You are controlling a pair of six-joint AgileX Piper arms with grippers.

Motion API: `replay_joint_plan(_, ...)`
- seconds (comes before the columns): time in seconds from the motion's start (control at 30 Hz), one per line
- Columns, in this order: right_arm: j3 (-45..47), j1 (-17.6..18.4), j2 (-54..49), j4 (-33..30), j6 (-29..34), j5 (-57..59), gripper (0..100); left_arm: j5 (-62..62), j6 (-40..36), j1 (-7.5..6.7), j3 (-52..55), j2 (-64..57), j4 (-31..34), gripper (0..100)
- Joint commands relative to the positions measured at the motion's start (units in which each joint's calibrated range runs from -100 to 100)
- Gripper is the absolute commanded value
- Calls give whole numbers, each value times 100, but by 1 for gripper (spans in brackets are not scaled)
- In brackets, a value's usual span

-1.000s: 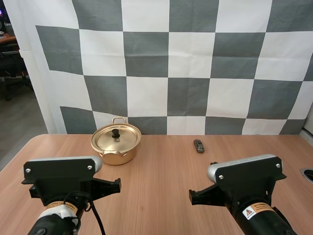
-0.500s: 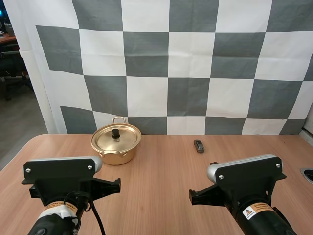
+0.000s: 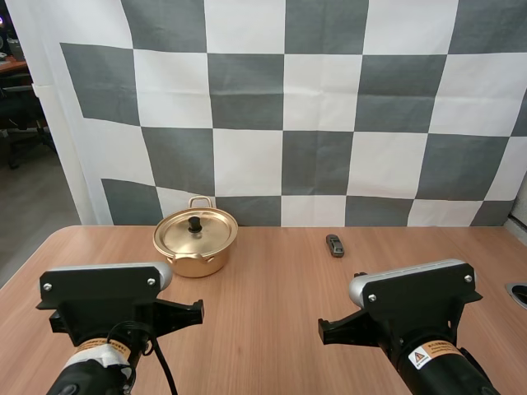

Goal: Open the pot, put the car inside, and close it

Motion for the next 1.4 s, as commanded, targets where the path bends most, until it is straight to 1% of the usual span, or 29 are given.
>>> replay_joint_plan(0.0,0,0,0,-4,-2,0,0,7,-2,-5,0,0,1,0)
replay_joint_plan(0.3,0,0,0,-15,-2,0,0,7,-2,2,0,0,-31,0)
replay_joint_plan(0.47,0,0,0,-627,-13,-50,0,7,-2,2,0,0,-31,0)
replay_joint_plan(0.63,0,0,0,-704,-13,-153,0,-32,-2,2,0,0,-31,0)
replay_joint_plan(0.7,0,0,0,-702,-13,-460,0,-389,-2,2,0,0,-101,0)
replay_joint_plan(0.77,0,0,0,-759,-13,-1060,0,-1100,-2,2,0,0,4,0)
replay_joint_plan(0.83,0,0,0,-1148,-24,-1961,0,-1894,8,2,0,0,241,0)
replay_joint_plan(0.9,0,0,0,-2243,-246,-3100,0,-2856,21,2,0,0,760,0)
replay_joint_plan(0.93,0,0,0,-2668,-300,-3855,0,-3378,121,2,0,0,1185,0)
replay_joint_plan(1.0,0,0,0,-3019,-431,-5148,0,-4218,263,2,0,0,1944,0)
replay_joint_plan(1.03,0,0,0,-3019,-569,-5461,0,-4442,315,2,0,0,2277,0)
replay_joint_plan(1.07,-147,0,0,-3019,-543,-5513,0,-4460,382,2,-131,0,2647,0)
replay_joint_plan(1.1,-406,0,0,-2926,-391,-5370,0,-4278,391,2,-341,0,2928,0)
replay_joint_plan(1.13,-672,0,0,-2747,-272,-5034,0,-4051,380,2,-541,0,2989,0)
replay_joint_plan(1.17,-1069,0,0,-2461,-152,-4406,0,-3737,312,2,-829,0,2942,0)
replay_joint_plan(1.23,-1945,0,137,-2039,-102,-3170,0,-3106,168,2,-1436,0,2712,0)
replay_joint_plan(1.3,-2771,0,591,-1857,-102,-2470,0,-2593,68,2,-2181,76,2408,0)
replay_joint_plan(1.37,-3756,0,1143,-1738,-102,-2004,0,-2185,68,2,-2921,391,2152,0)
